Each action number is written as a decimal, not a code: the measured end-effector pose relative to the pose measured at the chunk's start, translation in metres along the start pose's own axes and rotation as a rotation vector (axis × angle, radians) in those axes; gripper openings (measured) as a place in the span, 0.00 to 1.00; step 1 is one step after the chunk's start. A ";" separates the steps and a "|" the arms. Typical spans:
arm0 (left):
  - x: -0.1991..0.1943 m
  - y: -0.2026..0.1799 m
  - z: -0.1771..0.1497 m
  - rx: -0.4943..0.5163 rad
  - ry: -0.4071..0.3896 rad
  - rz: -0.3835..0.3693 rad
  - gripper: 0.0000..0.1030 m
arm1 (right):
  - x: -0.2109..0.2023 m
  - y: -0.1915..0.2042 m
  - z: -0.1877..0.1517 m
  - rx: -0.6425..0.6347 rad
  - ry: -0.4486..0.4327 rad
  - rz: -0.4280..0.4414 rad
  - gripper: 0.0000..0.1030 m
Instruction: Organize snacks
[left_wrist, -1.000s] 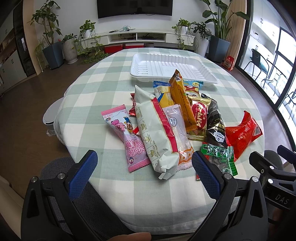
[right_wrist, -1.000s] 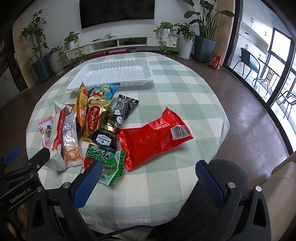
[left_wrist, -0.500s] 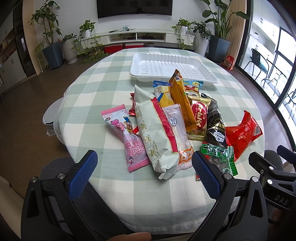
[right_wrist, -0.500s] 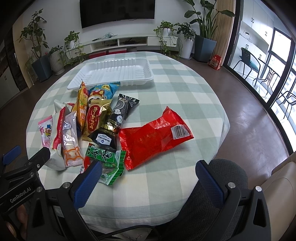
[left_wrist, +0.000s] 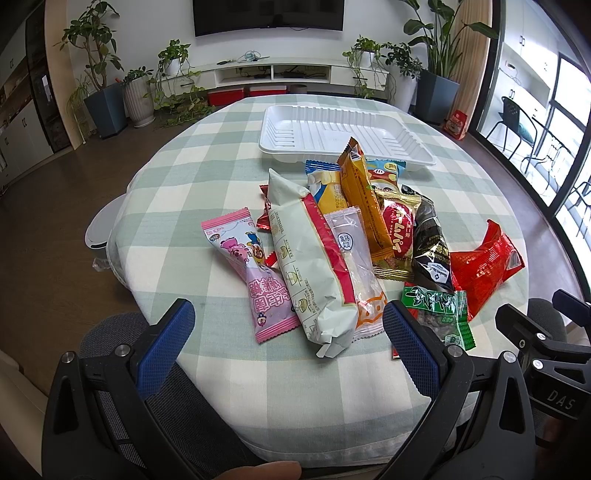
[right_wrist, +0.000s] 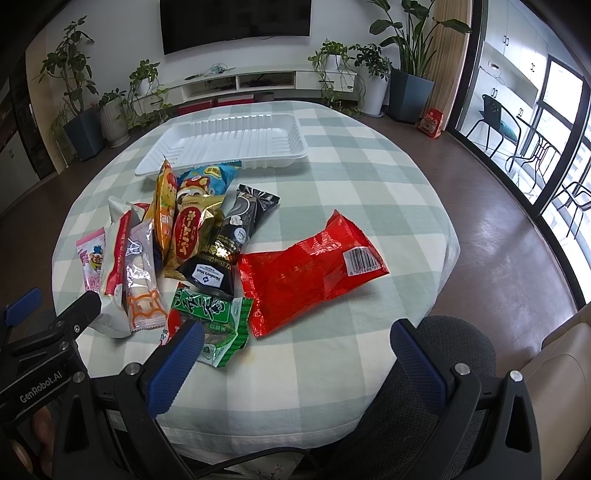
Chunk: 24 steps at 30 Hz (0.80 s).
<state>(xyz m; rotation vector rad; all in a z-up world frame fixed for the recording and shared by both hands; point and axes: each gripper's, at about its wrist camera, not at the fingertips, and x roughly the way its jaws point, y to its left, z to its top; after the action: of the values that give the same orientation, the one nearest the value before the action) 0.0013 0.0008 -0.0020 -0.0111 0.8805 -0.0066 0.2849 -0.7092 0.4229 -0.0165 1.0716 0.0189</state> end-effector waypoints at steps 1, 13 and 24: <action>0.000 0.000 0.000 0.000 -0.001 0.000 1.00 | 0.000 0.000 0.000 0.000 0.000 0.000 1.00; 0.005 0.005 -0.009 -0.024 -0.010 -0.011 1.00 | 0.000 -0.001 0.000 -0.002 0.006 -0.002 1.00; -0.003 0.012 -0.004 0.000 -0.096 0.000 1.00 | -0.001 -0.005 -0.002 -0.010 0.012 -0.009 1.00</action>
<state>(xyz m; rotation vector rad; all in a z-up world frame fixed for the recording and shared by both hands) -0.0032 0.0132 -0.0025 -0.0109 0.7843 -0.0060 0.2830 -0.7144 0.4234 -0.0310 1.0831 0.0157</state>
